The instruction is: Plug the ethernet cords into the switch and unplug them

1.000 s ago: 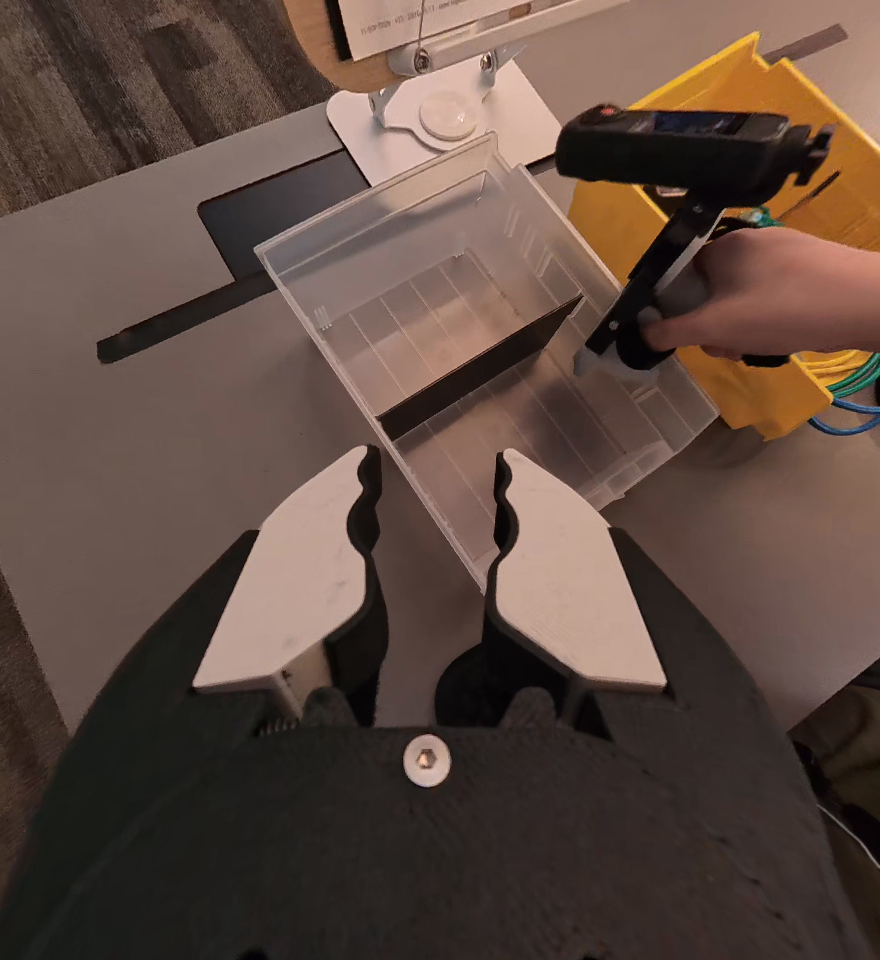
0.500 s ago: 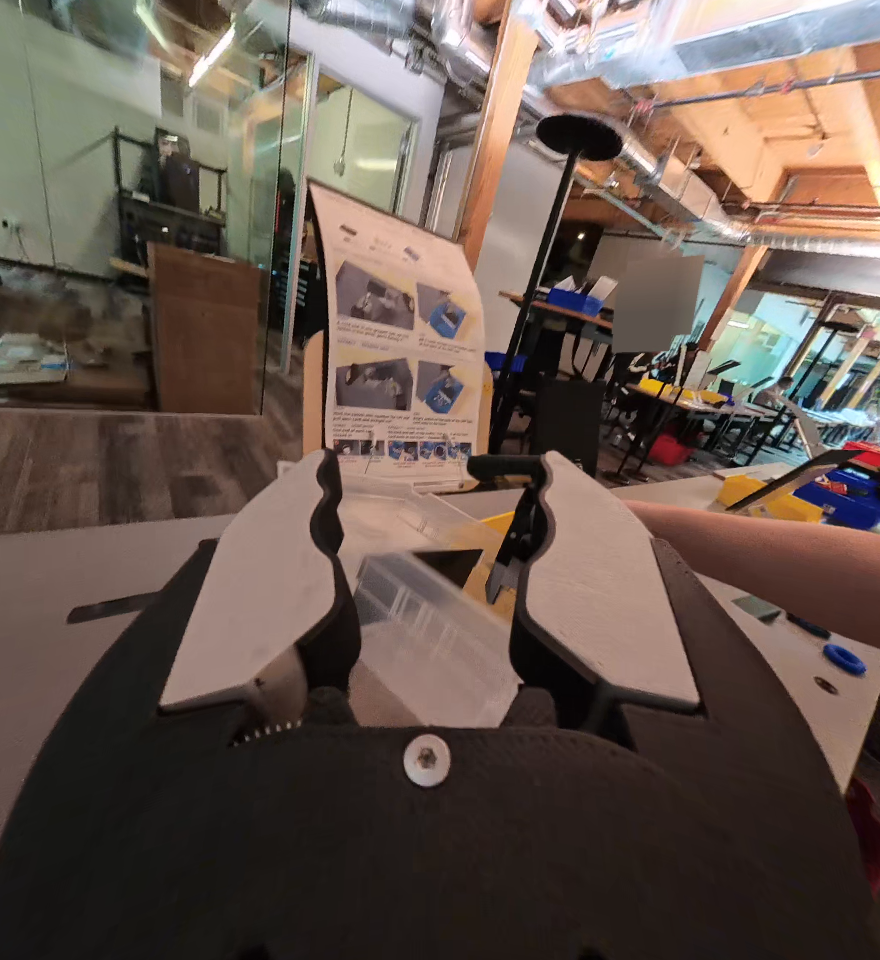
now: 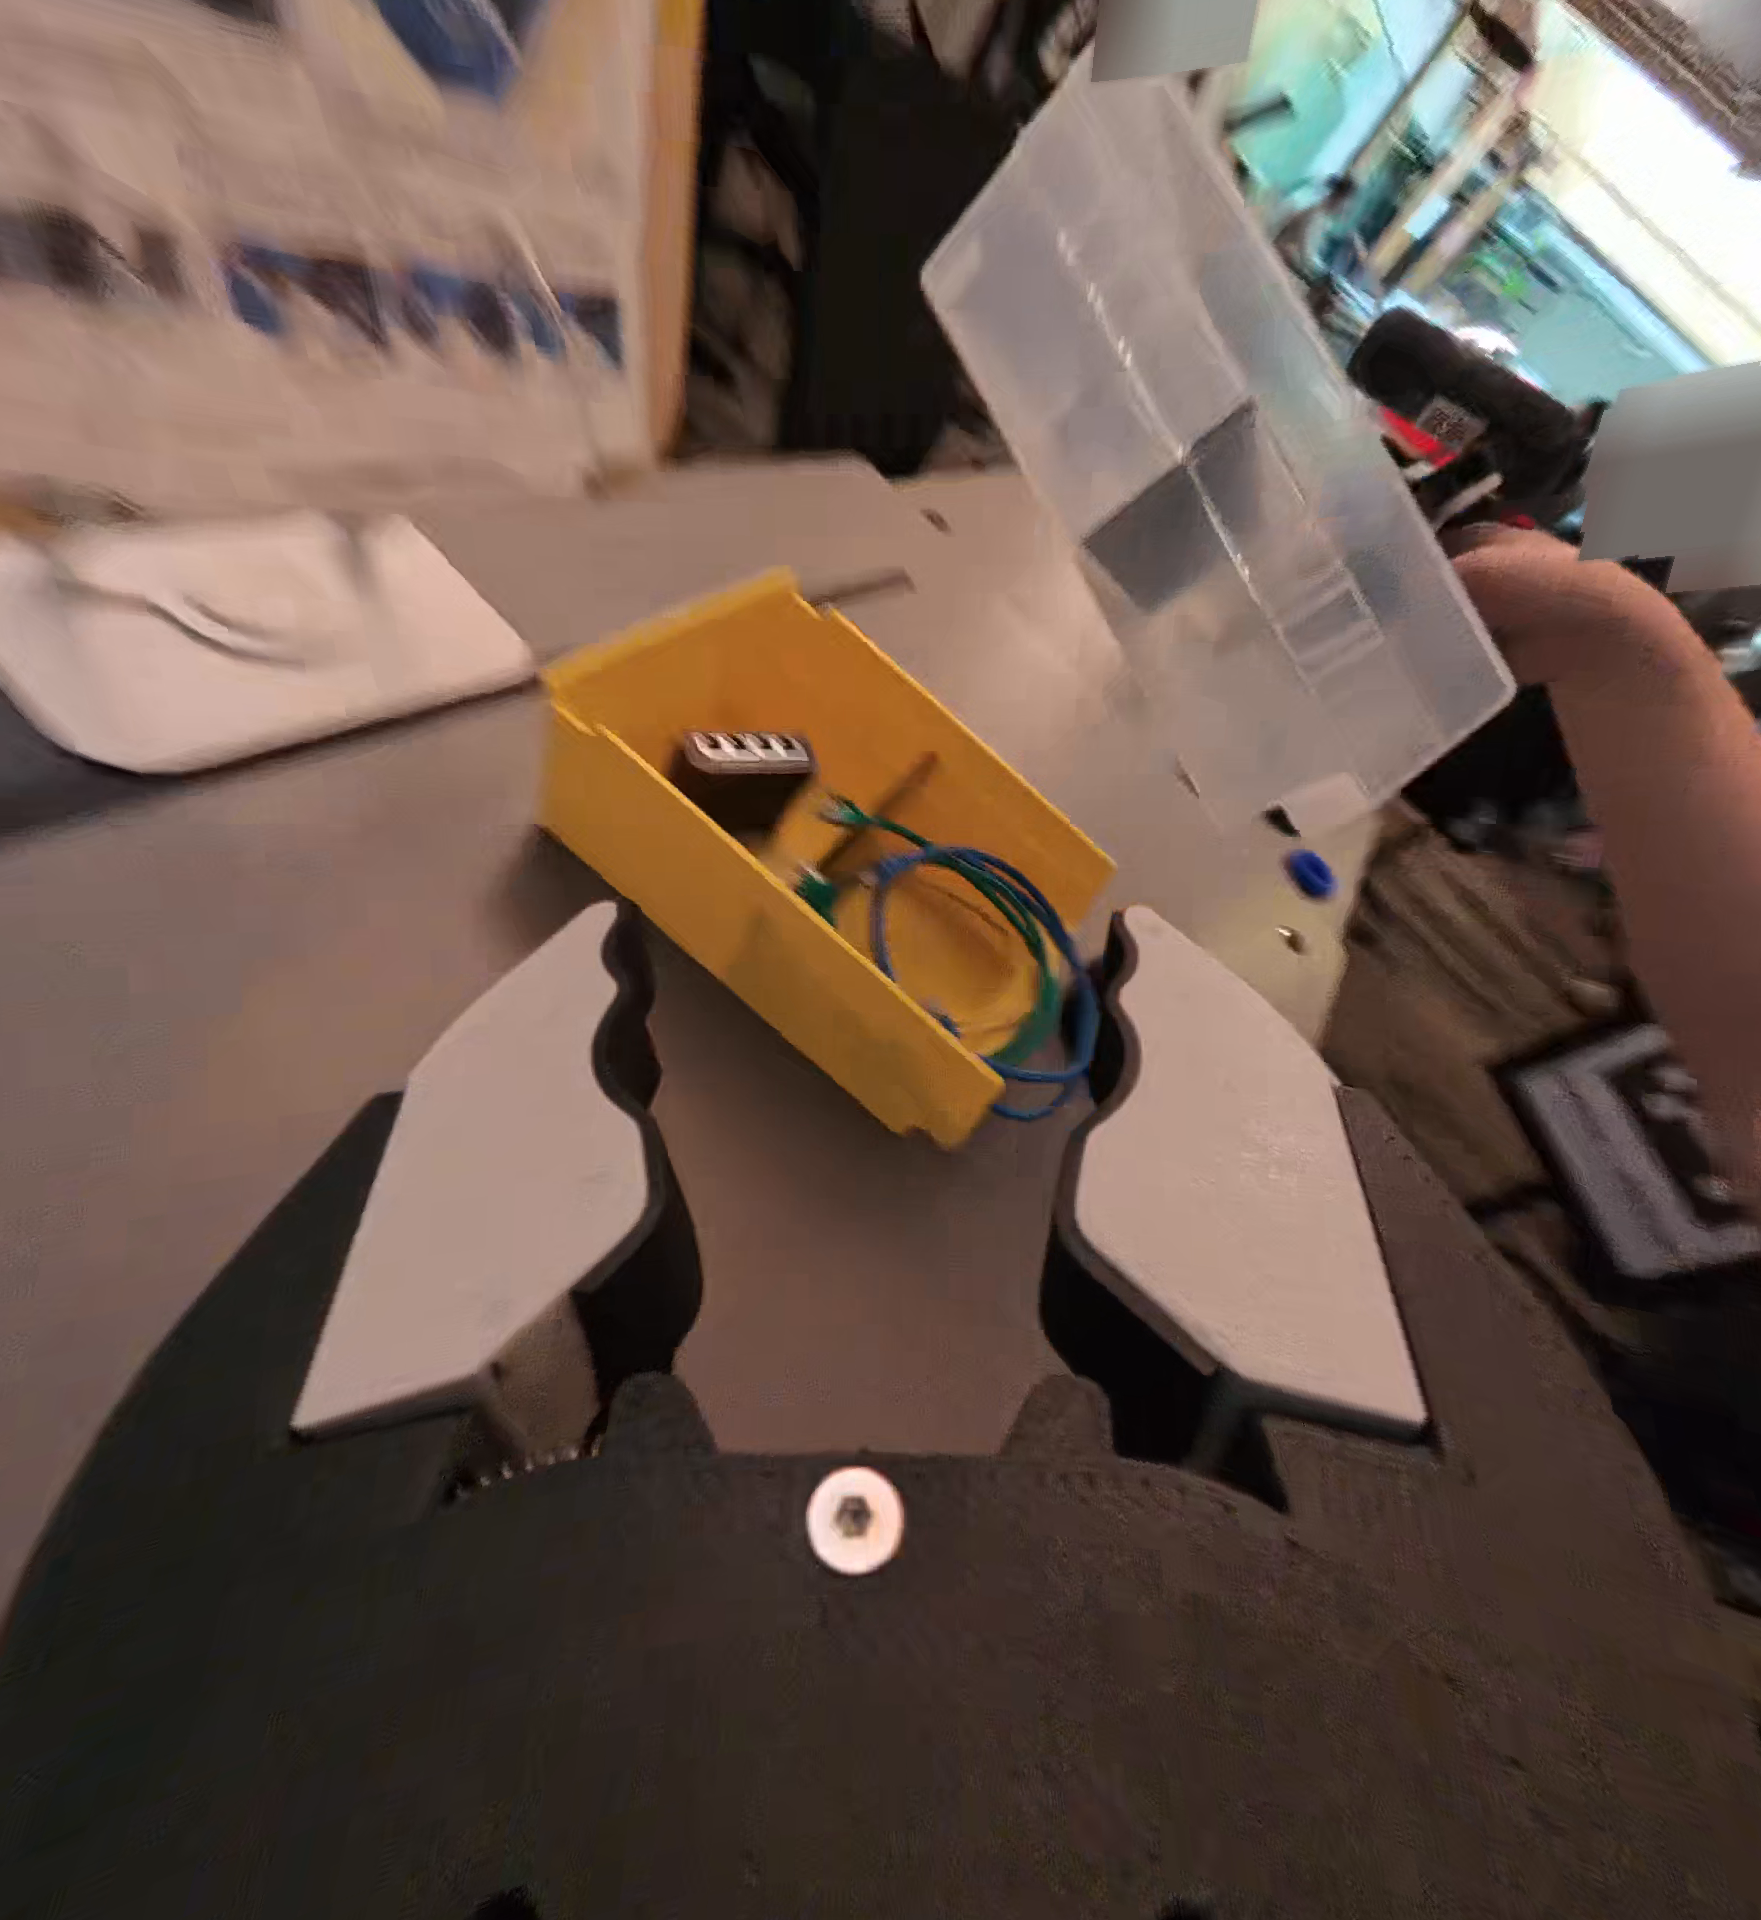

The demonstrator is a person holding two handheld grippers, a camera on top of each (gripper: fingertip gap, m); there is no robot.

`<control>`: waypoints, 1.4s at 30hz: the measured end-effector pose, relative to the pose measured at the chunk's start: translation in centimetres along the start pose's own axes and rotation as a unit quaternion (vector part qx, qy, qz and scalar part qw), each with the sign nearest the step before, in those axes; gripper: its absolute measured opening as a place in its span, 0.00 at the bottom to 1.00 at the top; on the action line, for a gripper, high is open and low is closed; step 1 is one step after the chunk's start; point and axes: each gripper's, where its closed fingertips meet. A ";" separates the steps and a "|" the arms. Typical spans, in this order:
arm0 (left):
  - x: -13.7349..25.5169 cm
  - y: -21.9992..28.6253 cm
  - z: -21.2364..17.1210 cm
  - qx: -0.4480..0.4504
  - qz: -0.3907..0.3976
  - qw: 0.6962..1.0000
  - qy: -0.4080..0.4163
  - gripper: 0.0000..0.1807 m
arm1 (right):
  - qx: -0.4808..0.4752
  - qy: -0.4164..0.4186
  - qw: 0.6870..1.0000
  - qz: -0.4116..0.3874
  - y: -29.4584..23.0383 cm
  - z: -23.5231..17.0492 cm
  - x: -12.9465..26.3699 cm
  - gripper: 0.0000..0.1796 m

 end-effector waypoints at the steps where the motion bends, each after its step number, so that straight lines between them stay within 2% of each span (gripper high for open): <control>1: -2.9 0.0 -1.0 0.030 -0.025 0.999 -0.022 0.44 | -0.016 0.012 1.000 -0.013 2.7 0.0 0.7 0.02; 4: -10.7 0.0 -5.6 0.085 -0.051 0.990 -0.105 0.43 | -0.050 0.037 0.997 -0.055 9.8 -0.4 1.8 0.02; 7: -15.2 0.3 -10.7 0.091 -0.035 0.970 -0.222 0.47 | -0.087 0.041 0.993 -0.070 14.8 -1.4 1.4 0.03; 11: -18.0 1.2 -13.1 0.115 -0.019 0.949 -0.293 0.48 | -0.113 0.036 0.991 -0.054 18.7 -2.8 -0.8 0.03; 15: -18.9 2.2 -14.5 0.093 0.014 0.927 -0.362 0.47 | -0.122 0.016 0.992 -0.029 20.4 -3.8 -3.3 0.02; 17: -19.2 2.3 -15.6 0.079 0.029 0.912 -0.402 0.37 | -0.127 0.012 0.992 -0.008 20.5 -3.9 -4.3 0.02; 19: -18.9 1.4 -16.6 0.060 0.065 0.892 -0.443 0.29 | -0.127 0.015 0.992 0.004 20.5 -3.7 -4.8 0.02; 21: -18.8 0.7 -17.0 0.056 0.079 0.881 -0.463 0.30 | -0.126 0.020 0.992 0.010 20.5 -3.5 -4.9 0.02; 23: -18.9 1.3 -17.2 0.104 0.060 0.875 -0.469 0.25 | -0.121 0.024 0.992 0.007 20.5 -3.2 -4.6 0.02; 26: -19.0 2.5 -17.0 0.153 -0.003 0.866 -0.476 0.11 | -0.110 0.026 0.994 -0.002 20.6 -3.0 -4.2 0.02; 29: -18.0 1.1 -16.9 0.142 0.007 0.859 -0.492 0.09 | -0.100 0.024 0.994 -0.022 21.2 -3.1 -4.0 0.02; 34: -13.7 -5.1 -16.2 0.116 0.097 0.860 -0.488 0.03 | -0.079 0.004 0.995 -0.057 22.3 -4.0 -5.3 0.02; 42: -3.5 -13.7 -16.8 0.182 0.169 0.876 -0.414 0.05 | -0.030 -0.042 0.993 -0.108 21.6 -3.2 -8.6 0.02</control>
Point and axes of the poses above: each gripper's, where its closed fingertips meet, x back along the fingers, z out of its top, y = z × x across the jaws, and after that the axes turned 11 degrees about -x, right-handed
